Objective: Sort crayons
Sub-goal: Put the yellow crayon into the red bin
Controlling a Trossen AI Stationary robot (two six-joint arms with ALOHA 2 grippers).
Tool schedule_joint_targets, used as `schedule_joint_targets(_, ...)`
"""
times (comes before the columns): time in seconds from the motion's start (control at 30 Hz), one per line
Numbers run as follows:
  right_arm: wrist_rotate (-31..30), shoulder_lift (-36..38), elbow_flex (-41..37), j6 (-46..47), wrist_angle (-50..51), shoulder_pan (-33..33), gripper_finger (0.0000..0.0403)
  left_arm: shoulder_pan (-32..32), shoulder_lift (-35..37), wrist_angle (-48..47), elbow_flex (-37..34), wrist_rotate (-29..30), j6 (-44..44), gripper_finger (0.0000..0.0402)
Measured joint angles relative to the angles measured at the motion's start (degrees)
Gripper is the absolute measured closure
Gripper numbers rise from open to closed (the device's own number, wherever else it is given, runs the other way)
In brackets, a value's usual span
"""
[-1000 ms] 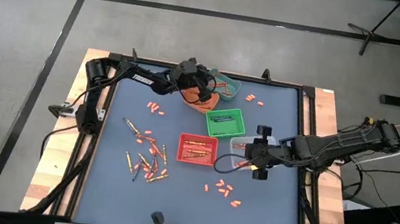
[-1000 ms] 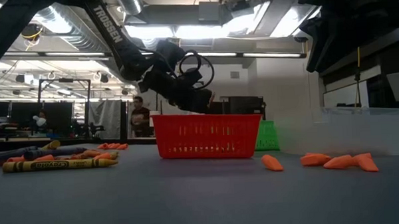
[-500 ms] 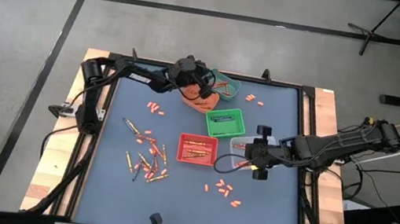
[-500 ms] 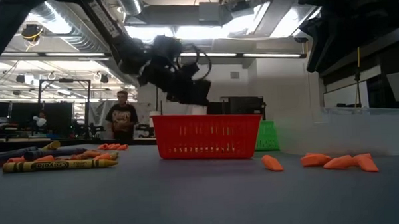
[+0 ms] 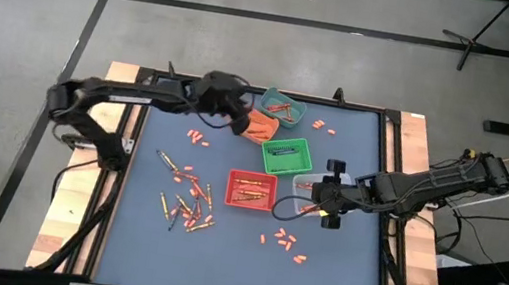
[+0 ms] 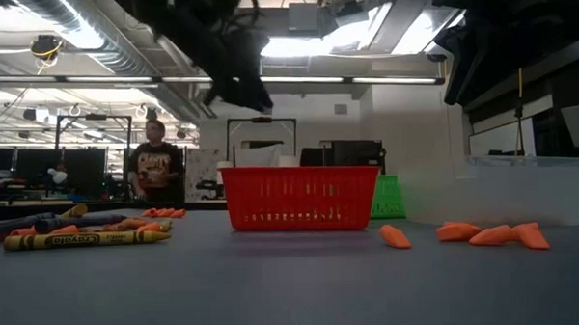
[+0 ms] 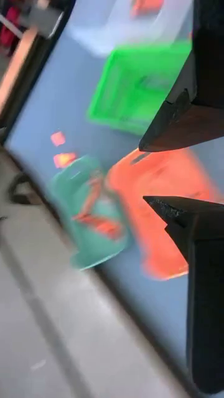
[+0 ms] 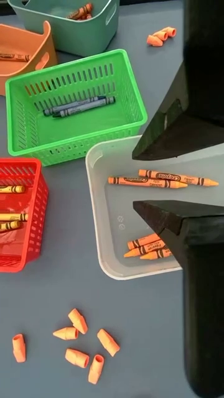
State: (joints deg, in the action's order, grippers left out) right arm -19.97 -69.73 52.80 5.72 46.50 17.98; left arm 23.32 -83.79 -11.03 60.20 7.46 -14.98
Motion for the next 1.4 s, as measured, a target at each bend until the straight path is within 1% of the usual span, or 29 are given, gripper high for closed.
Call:
schedule_joint_targets(0.13, -0.02, 0.00, 0.00, 0.00, -0.02, 0.01, 0.0290, -4.07, 4.74, -12.05, 0.00, -2.67, -11.03, 0.0292)
schedule_joint_targets(0.3, -0.07, 0.00, 0.00, 0.00, -0.10, 0.00, 0.0290, -11.07, 5.85, -22.49, 0.02, -4.23, -24.78, 0.0292)
schedule_joint_targets(0.4, -0.09, 0.00, 0.00, 0.00, -0.17, 0.00, 0.0290, -15.43, 5.69, -25.73, 0.02, -4.21, -32.26, 0.0292)
schedule_joint_targets(0.53, -0.09, 0.00, 0.00, -0.02, -0.20, 0.00, 0.0290, -20.91, 5.35, -27.34, 0.00, -3.65, -41.98, 0.0292)
schedule_joint_targets(0.67, -0.09, 0.00, 0.00, 0.00, -0.20, 0.02, 0.0290, -25.98, 4.96, -27.27, 0.00, -0.16, -49.59, 0.0292)
schedule_joint_targets(0.77, -0.09, 0.00, 0.00, -0.01, -0.20, 0.01, 0.0290, -29.15, 4.31, -26.88, 0.00, 3.11, -54.27, 0.0292)
schedule_joint_targets(0.9, -0.10, 0.00, 0.00, 0.00, -0.24, 0.00, 0.0290, -32.10, 2.28, -27.43, -0.02, 4.98, -60.30, 0.0292)
schedule_joint_targets(1.03, -0.06, 0.00, 0.00, -0.02, -0.43, 0.00, 0.0290, -33.93, -1.45, -27.82, -0.02, 5.00, -64.52, 0.0292)
schedule_joint_targets(1.17, -0.10, 0.00, 0.00, -0.02, -0.57, 0.02, 0.0290, -34.96, -6.08, -27.47, -0.02, 4.90, -66.91, 0.0292)
schedule_joint_targets(1.4, 0.02, 0.00, 0.00, -0.02, -0.59, 0.02, 0.0290, -35.07, -13.37, -27.36, -0.02, 2.62, -67.63, 0.0292)
